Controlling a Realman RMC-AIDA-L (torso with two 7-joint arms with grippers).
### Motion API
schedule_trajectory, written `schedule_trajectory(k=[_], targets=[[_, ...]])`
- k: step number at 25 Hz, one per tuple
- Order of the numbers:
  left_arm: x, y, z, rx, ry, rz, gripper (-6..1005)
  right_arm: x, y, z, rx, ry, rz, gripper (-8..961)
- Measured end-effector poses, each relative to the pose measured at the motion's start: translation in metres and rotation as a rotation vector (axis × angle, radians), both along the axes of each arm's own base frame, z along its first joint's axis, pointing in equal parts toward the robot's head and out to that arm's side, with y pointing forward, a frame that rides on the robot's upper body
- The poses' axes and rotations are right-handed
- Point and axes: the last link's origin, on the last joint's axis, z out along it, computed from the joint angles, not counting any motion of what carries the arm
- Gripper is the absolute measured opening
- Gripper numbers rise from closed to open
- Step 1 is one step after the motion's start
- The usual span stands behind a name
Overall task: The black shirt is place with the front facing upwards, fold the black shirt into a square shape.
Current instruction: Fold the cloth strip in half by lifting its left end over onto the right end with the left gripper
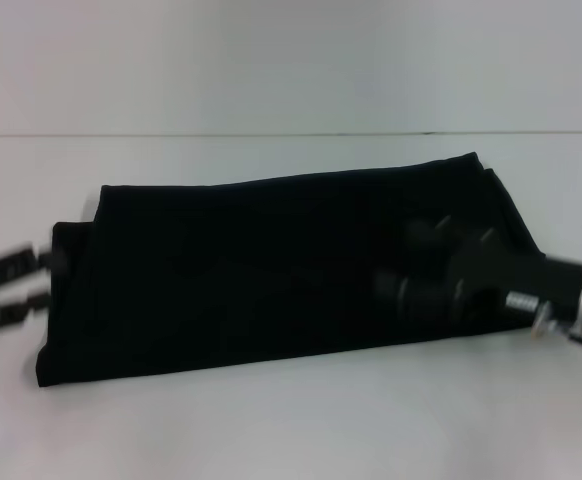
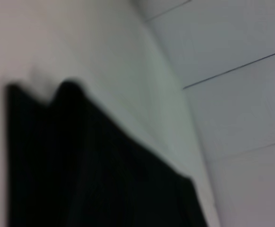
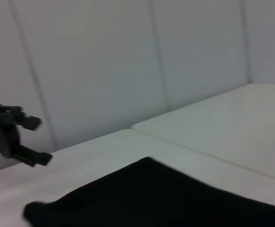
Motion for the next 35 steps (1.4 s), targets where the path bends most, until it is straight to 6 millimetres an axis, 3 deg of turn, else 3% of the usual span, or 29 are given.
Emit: schedule_trajectory(k=[3,8,17,35], targets=[[-0.011,-0.015,-0.005,-0.067,-0.003,0.076,911,-0.002,-0.012,-0.016,-0.032,-0.035,0.087,950],[-0.019,-0.024,-0.007,-0.104,-0.037,0.173,911,0.0,-0.012,-0.028,-0.027,-0.071,0.097,945],[-0.029,-0.03,0.0,-0.172,0.001,0.288,911,0.005,-0.005,-0.027,0.015,-0.095,0.059,945],[-0.035,-0.017,-0.021,-0.185,0.056,0.36,912,0.006,-0.002,-0.025,0.035,-0.101,0.047,944]])
